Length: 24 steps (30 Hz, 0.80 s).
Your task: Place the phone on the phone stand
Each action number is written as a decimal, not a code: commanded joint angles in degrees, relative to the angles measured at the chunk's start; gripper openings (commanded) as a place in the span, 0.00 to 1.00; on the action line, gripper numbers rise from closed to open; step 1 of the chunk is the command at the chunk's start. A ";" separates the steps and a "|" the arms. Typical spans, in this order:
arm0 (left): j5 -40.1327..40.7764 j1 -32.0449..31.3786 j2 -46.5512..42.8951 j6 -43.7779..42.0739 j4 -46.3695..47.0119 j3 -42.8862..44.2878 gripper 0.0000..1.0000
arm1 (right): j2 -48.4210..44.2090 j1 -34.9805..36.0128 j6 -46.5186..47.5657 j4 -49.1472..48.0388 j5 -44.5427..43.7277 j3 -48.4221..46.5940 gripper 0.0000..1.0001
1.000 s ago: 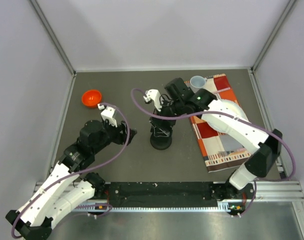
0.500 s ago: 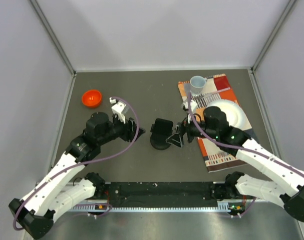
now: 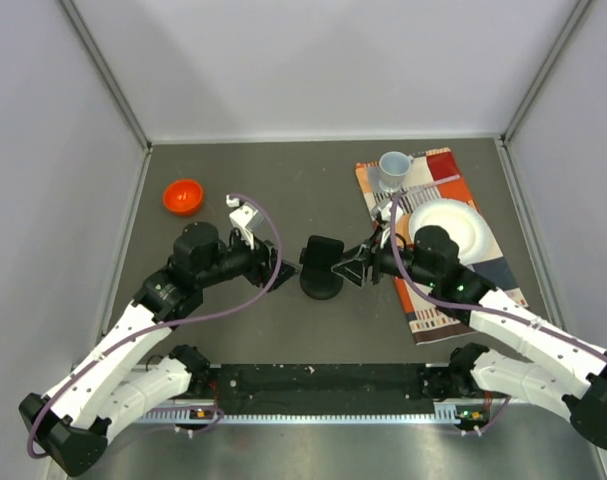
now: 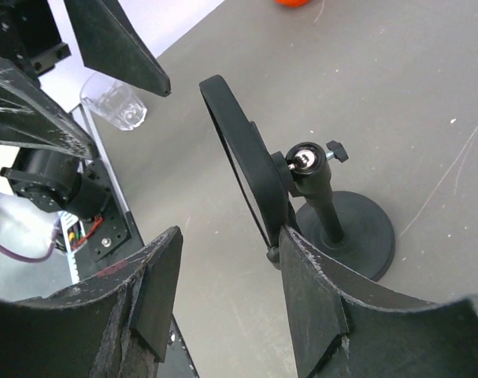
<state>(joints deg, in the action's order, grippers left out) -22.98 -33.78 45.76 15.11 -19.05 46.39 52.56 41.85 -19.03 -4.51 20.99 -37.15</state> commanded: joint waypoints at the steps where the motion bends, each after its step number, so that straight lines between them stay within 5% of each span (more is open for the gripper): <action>1: -2.50 0.21 -1.46 -0.78 2.88 0.28 0.77 | 0.97 -0.36 3.12 -3.74 -1.56 -2.67 0.53; 14: -3.56 0.21 -5.14 -1.75 0.69 0.02 0.78 | 5.09 -0.71 8.56 0.74 -0.88 -8.64 0.63; 24: -2.07 0.21 -7.96 -1.41 -1.69 1.60 0.78 | 13.88 -4.14 14.80 3.18 16.62 -15.23 0.37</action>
<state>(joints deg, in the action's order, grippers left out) -25.91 -33.78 38.94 12.93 -21.32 46.35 64.58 38.96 -8.99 -1.89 29.80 -47.75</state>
